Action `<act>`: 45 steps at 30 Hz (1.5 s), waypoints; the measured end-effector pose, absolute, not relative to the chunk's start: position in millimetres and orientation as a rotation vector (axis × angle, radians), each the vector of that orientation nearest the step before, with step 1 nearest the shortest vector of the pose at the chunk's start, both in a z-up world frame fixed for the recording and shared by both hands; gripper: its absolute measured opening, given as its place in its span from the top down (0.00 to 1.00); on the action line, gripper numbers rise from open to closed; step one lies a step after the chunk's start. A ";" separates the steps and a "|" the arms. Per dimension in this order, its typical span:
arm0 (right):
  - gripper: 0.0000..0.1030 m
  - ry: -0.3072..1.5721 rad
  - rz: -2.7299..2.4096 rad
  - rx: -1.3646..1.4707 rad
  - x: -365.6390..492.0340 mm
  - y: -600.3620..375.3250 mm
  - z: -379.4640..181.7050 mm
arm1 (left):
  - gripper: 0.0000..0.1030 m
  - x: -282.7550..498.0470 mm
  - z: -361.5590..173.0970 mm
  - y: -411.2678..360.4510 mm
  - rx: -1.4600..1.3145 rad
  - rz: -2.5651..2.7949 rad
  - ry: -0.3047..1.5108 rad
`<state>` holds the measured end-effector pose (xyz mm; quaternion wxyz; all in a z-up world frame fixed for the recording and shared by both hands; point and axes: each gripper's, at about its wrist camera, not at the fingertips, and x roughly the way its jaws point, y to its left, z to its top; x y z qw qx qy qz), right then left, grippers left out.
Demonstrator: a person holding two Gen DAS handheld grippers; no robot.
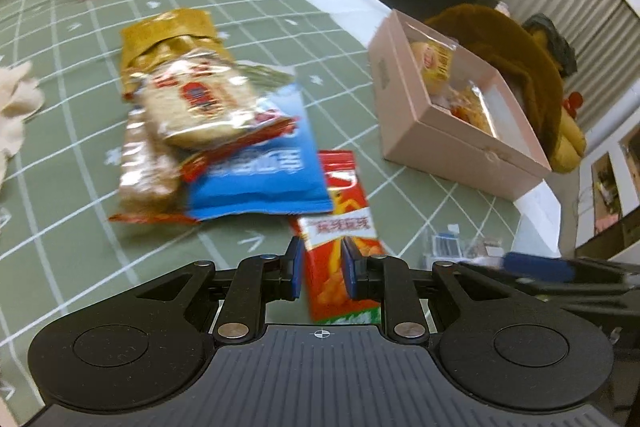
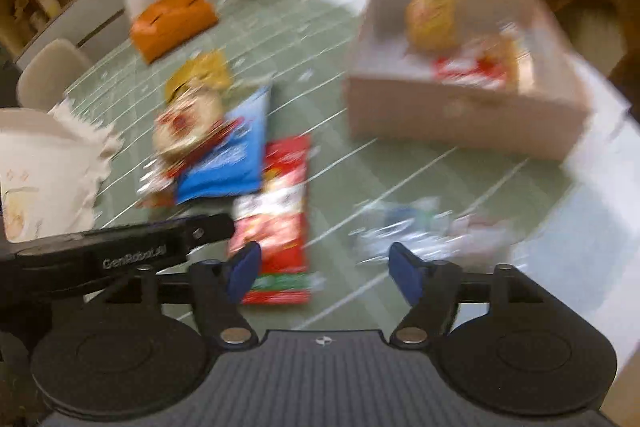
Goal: Organize snacks
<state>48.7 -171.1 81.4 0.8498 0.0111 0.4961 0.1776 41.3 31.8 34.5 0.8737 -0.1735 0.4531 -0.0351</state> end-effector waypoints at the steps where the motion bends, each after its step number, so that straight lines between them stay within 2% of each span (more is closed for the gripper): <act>1: 0.30 1.044 0.349 0.021 52.5 -179.0 80.9 | 0.77 43.6 34.0 26.1 -0.348 -0.069 0.948; 4: 0.30 1.052 0.266 0.040 64.2 -204.8 74.4 | 0.76 56.4 33.4 8.9 -0.272 -0.056 0.949; 7: 0.30 1.067 0.218 0.073 69.9 -223.1 66.6 | 0.69 67.1 32.5 -13.2 -0.169 -0.069 0.950; 14: 0.30 1.065 0.193 0.074 82.8 -237.4 53.7 | 0.65 62.8 29.6 -42.8 0.032 -0.059 0.937; 16: 0.30 1.065 0.164 0.073 91.3 -234.8 50.1 | 0.62 55.5 29.6 -41.1 0.047 -0.048 0.936; 26: 0.27 1.074 0.070 0.009 109.9 -236.9 32.8 | 0.59 57.0 30.0 -30.9 0.016 -0.015 0.940; 29: 0.25 1.078 0.074 -0.004 100.1 -237.8 32.3 | 0.52 65.1 29.3 -31.7 0.000 -0.013 0.946; 31: 0.23 1.082 0.074 -0.005 95.2 -239.1 33.2 | 0.43 68.0 28.6 -33.1 -0.004 -0.028 0.950; 33: 0.20 1.091 0.074 -0.006 89.5 -238.6 33.3 | 0.41 68.2 28.2 -34.8 0.006 -0.039 0.950; 38: 0.16 1.109 0.122 -0.035 72.5 -232.7 32.4 | 0.43 63.1 27.0 -32.9 0.031 -0.055 0.930; 40: 0.16 1.126 0.147 -0.050 70.7 -231.1 32.7 | 0.54 62.2 27.9 -30.5 0.037 -0.032 0.932; 41: 0.16 1.130 0.155 -0.058 70.2 -230.9 33.2 | 0.55 61.9 28.5 -29.0 0.036 -0.021 0.934; 45: 0.16 1.094 0.171 -0.088 63.4 -231.0 40.7 | 0.55 61.8 29.3 -23.3 0.013 -0.002 0.938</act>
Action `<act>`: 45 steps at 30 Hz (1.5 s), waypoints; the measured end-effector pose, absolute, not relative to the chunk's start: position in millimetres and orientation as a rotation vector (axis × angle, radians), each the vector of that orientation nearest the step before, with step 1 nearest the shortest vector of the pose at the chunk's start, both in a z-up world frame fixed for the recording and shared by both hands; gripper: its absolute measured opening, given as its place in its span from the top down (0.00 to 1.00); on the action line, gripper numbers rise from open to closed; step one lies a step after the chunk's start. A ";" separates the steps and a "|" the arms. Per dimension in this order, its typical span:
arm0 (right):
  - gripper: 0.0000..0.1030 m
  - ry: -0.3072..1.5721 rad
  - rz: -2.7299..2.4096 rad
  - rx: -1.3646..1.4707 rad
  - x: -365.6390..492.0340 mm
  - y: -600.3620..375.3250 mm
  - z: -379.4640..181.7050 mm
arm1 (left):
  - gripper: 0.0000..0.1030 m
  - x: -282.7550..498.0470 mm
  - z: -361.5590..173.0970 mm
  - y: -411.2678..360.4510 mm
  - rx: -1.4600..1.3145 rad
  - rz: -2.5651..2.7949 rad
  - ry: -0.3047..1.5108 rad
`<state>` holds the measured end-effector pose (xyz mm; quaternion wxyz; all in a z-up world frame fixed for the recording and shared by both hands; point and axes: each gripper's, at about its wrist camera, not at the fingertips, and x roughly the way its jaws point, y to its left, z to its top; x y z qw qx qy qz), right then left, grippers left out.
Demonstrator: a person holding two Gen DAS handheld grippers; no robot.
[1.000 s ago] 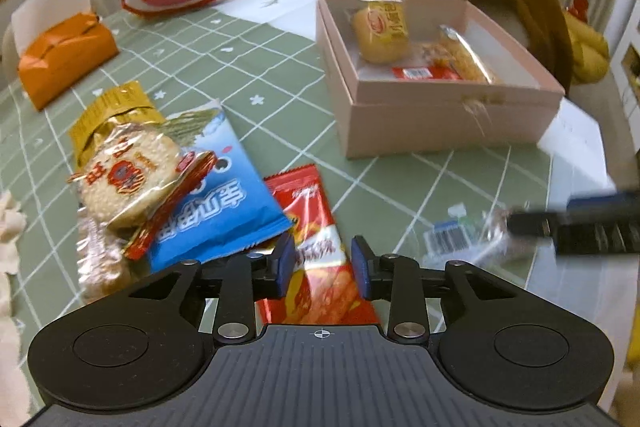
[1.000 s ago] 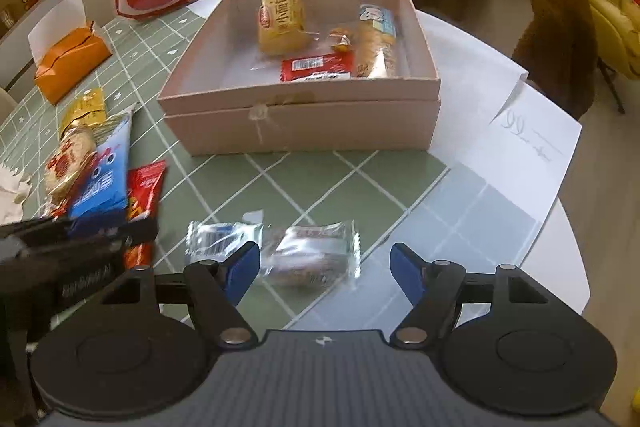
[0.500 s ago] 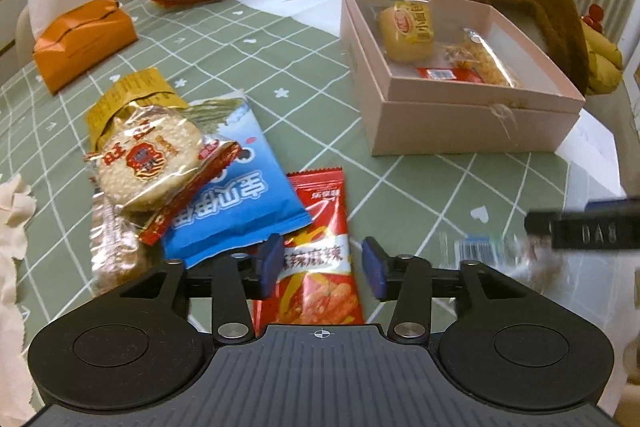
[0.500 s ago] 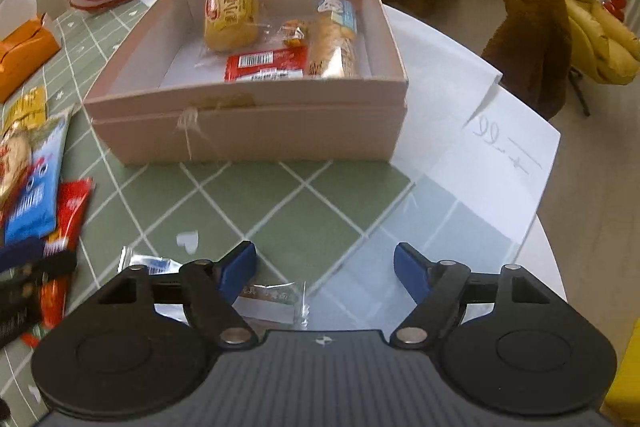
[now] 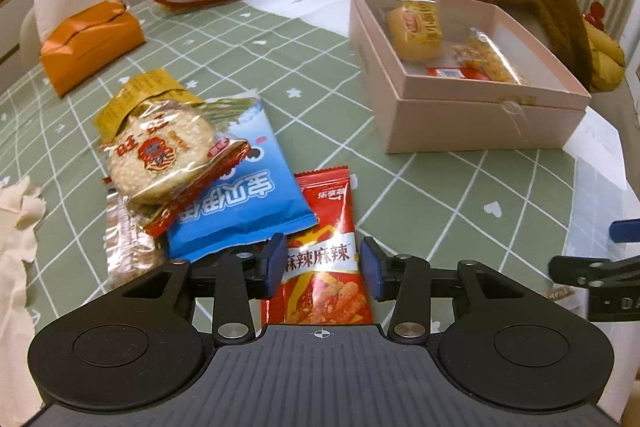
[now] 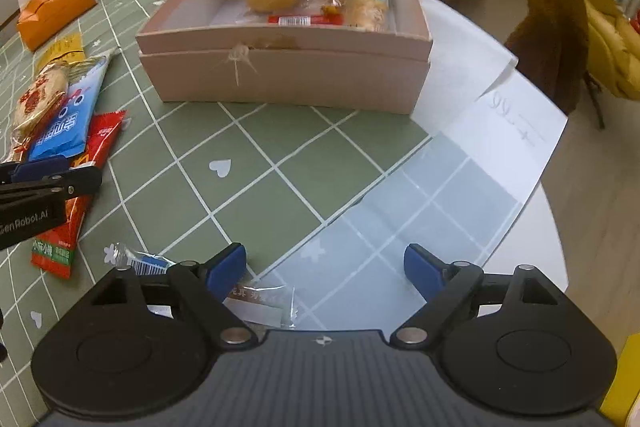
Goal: Organize snacks
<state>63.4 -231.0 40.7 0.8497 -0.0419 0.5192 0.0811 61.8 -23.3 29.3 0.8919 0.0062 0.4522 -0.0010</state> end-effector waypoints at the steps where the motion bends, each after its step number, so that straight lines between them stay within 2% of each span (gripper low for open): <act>1: 0.16 1.078 0.176 -0.103 61.0 -230.0 43.2 | 0.55 62.1 29.6 -22.7 0.009 0.000 0.940; 3: 0.16 1.038 0.207 -0.132 53.1 -227.7 51.0 | 0.55 63.7 29.7 -23.8 0.010 0.005 0.947; 7: 0.16 1.076 0.358 -0.114 45.2 -224.9 56.5 | 0.47 67.2 29.1 -25.1 -0.010 -0.009 0.959; 13: 0.16 1.153 0.437 -0.050 42.5 -204.3 42.2 | 0.47 66.1 29.0 -21.8 -0.036 -0.013 0.957; 24: 0.12 1.104 0.387 -0.138 51.6 -177.5 33.4 | 0.47 51.7 36.5 10.0 -0.218 -0.030 0.948; 41: 0.10 1.064 0.266 -0.105 67.5 -199.6 27.2 | 0.47 43.6 27.9 15.2 -0.187 -0.030 0.959; 45: 0.09 1.059 0.245 -0.093 68.1 -205.7 26.9 | 0.37 44.6 25.3 2.6 -0.128 -0.122 0.943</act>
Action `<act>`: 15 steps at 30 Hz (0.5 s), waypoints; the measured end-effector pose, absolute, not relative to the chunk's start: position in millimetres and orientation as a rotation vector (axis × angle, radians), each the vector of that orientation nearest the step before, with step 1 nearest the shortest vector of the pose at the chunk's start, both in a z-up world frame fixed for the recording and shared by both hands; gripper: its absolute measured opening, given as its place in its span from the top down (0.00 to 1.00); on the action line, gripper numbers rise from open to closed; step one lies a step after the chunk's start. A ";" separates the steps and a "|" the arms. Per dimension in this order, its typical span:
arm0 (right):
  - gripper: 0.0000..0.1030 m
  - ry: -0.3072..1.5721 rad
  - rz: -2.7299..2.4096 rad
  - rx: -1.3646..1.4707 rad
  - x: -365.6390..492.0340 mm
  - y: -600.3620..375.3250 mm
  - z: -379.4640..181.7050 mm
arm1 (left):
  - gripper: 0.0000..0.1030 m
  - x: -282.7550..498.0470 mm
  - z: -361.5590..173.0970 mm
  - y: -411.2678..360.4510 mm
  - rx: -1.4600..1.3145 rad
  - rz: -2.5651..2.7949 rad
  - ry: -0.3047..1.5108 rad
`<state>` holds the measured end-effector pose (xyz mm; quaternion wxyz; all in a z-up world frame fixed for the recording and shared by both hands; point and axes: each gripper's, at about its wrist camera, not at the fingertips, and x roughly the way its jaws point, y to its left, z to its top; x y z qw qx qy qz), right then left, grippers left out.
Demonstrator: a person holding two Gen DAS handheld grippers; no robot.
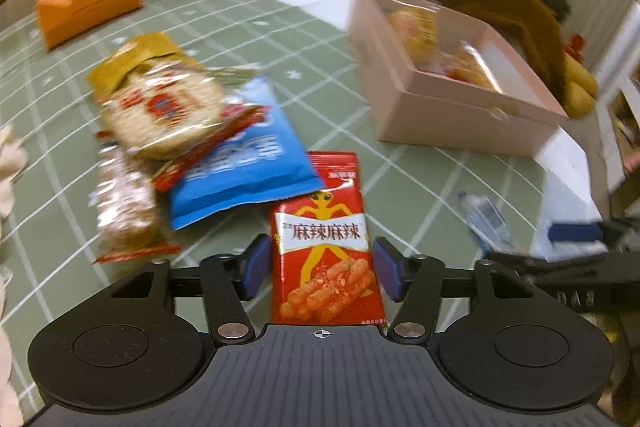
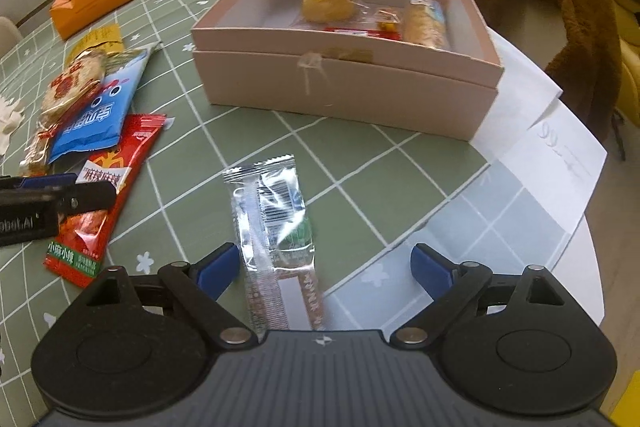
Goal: Organize snacks
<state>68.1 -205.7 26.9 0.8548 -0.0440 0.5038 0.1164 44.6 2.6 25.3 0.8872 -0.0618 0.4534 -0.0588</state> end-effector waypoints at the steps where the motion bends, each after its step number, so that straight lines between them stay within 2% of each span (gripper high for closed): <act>1: 0.08 1.059 0.241 -0.090 68.4 -206.8 26.5 | 0.35 44.4 24.9 -0.3 -0.116 -0.137 0.940; 15: 0.00 1.033 0.221 -0.077 63.0 -220.1 21.9 | 0.35 59.6 23.1 -22.2 0.004 -0.066 0.958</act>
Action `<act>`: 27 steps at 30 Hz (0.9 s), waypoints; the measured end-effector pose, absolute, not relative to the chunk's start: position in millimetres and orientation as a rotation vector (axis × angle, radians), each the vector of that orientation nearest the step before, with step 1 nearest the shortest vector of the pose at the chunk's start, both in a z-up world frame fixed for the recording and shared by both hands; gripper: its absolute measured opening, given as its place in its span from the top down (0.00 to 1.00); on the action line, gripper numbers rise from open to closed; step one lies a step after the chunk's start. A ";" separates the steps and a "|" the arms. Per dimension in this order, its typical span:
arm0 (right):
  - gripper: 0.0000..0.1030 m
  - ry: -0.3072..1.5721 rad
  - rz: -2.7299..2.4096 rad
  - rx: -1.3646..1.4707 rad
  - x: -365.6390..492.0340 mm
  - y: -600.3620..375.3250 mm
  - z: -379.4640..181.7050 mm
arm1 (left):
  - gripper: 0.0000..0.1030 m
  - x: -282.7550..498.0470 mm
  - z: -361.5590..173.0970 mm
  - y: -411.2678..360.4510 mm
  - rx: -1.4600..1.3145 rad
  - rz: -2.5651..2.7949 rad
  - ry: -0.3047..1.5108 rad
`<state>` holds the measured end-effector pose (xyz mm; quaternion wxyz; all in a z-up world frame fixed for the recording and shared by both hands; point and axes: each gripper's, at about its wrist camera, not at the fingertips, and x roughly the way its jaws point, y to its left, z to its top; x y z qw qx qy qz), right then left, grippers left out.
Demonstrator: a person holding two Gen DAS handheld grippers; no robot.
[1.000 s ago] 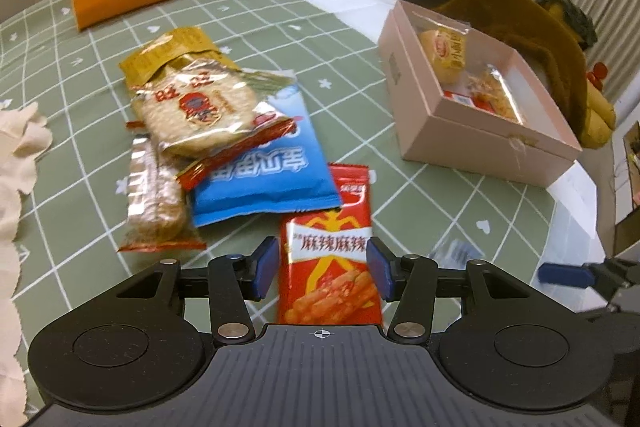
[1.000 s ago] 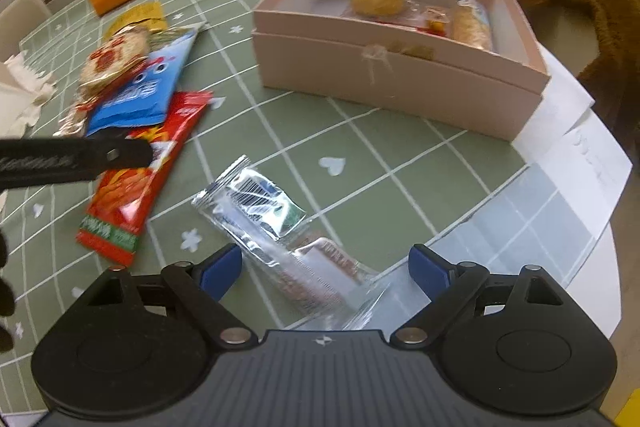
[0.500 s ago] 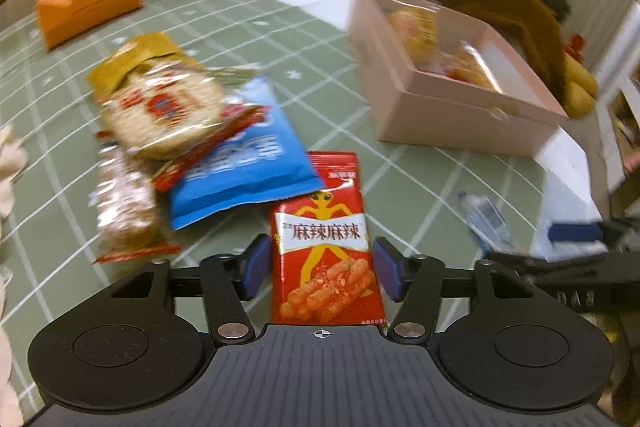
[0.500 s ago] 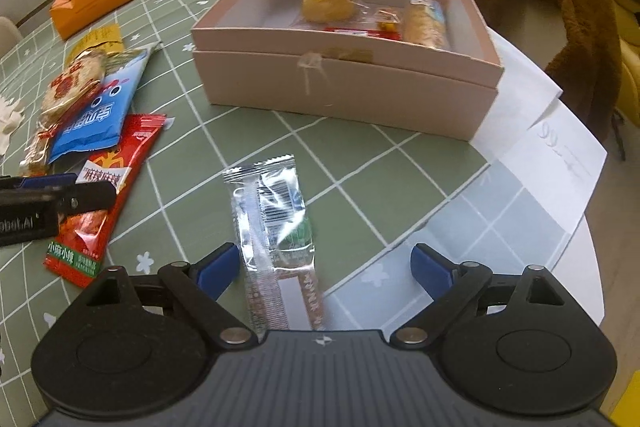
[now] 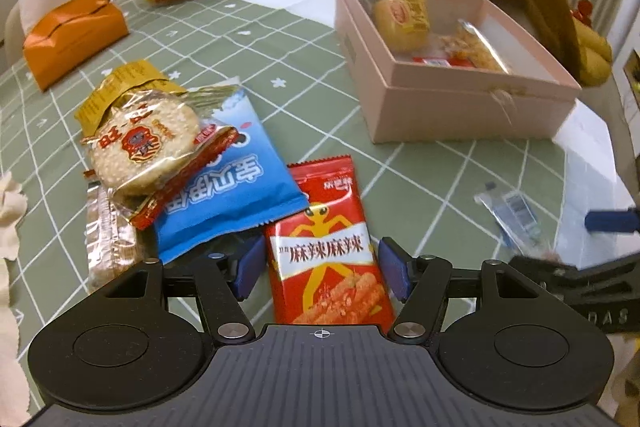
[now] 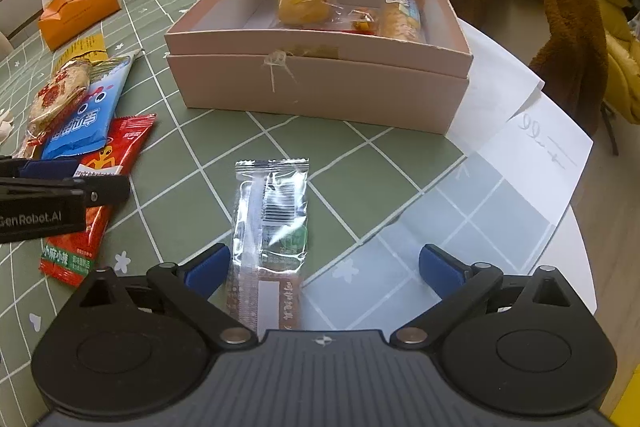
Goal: Organize snacks
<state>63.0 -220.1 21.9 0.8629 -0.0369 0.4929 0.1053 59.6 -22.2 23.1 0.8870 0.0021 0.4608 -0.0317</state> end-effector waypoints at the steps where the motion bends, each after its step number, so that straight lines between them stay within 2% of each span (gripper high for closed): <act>1: 0.00 1.031 0.219 -0.076 61.7 -220.6 22.4 | 0.35 56.8 23.3 -22.5 0.001 -0.078 0.961; 6: 0.00 1.042 0.222 -0.081 62.7 -220.3 23.1 | 0.41 38.1 27.5 -22.9 -0.025 -0.158 0.983; 15: 0.00 1.138 0.244 -0.110 73.8 -216.8 25.9 | 0.42 14.0 30.3 -25.9 -0.042 -0.158 1.010; 17: 0.03 1.131 0.251 -0.111 70.4 -214.8 27.2 | 0.42 13.1 30.3 -26.0 -0.046 -0.154 1.012; 20: 0.23 1.086 0.288 -0.137 59.7 -206.2 33.6 | 0.42 12.2 29.9 -25.5 -0.051 -0.151 1.004; 22: 0.47 1.071 0.317 -0.157 55.0 -199.6 38.0 | 0.42 11.3 29.6 -26.5 -0.047 -0.147 1.000; 24: 0.59 1.070 0.323 -0.174 52.1 -193.4 41.1 | 0.42 11.1 29.4 -29.3 -0.032 -0.142 1.000; 27: 0.63 1.074 0.304 -0.188 50.4 -191.0 42.9 | 0.42 10.6 29.6 -31.7 -0.016 -0.137 1.001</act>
